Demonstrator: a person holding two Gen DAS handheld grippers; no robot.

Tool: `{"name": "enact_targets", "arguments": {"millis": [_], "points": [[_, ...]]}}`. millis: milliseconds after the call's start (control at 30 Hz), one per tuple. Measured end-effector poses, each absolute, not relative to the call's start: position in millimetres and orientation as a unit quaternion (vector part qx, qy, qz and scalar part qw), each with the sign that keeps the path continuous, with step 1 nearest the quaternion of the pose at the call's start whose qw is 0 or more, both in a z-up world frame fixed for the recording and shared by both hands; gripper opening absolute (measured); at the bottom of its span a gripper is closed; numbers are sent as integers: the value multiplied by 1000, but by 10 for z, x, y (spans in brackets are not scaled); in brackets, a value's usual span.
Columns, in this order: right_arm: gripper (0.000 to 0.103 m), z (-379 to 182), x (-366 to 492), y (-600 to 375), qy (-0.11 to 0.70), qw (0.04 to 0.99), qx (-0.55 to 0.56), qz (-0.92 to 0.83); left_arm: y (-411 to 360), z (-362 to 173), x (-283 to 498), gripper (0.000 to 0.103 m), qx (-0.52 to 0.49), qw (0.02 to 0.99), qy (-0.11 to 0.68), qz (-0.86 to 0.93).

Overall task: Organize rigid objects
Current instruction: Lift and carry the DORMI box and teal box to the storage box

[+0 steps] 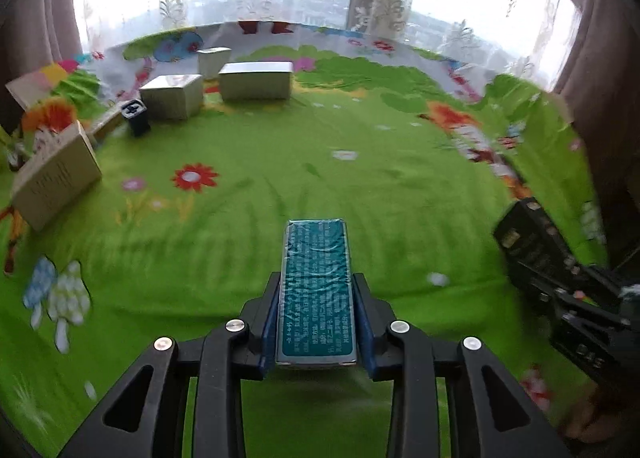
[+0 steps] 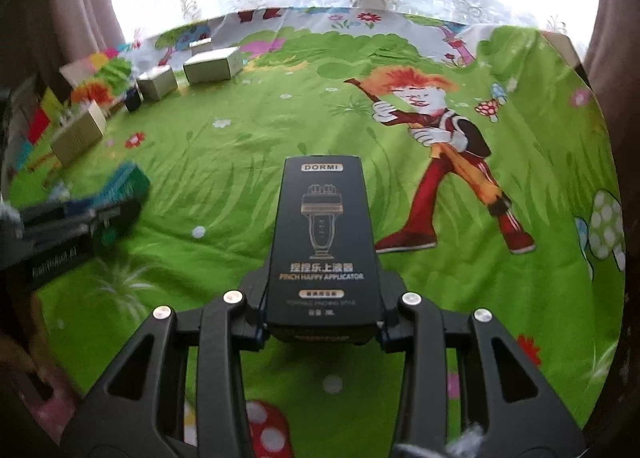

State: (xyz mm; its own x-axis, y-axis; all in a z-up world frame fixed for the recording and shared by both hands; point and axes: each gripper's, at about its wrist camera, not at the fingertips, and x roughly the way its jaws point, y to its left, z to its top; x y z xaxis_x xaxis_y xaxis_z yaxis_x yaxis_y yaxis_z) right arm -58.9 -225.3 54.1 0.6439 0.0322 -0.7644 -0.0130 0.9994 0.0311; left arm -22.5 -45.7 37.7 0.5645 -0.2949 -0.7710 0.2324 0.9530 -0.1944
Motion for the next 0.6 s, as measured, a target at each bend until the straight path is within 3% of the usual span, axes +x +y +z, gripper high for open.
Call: {"name": "enact_targets", "arguments": {"millis": [100, 200, 367, 467, 600], "points": [[42, 899, -764, -2280, 373, 927, 23, 12, -579, 825, -395, 34, -17, 906, 392, -162], [43, 1550, -1109, -2310, 254, 966, 41, 9, -668, 1507, -688, 34, 0, 943, 290, -164], [43, 2362, -1843, -2167, 37, 999, 9, -12, -698, 2147, -1267, 34, 20, 981, 125, -144], [43, 2477, -2088, -2062, -20, 1000, -1, -14, -688, 2259, -1541, 34, 28, 988, 66, -136], [43, 2433, -2181, -1932, -22, 1000, -17, -5, -650, 2228, -1702, 34, 27, 988, 59, -143]]}}
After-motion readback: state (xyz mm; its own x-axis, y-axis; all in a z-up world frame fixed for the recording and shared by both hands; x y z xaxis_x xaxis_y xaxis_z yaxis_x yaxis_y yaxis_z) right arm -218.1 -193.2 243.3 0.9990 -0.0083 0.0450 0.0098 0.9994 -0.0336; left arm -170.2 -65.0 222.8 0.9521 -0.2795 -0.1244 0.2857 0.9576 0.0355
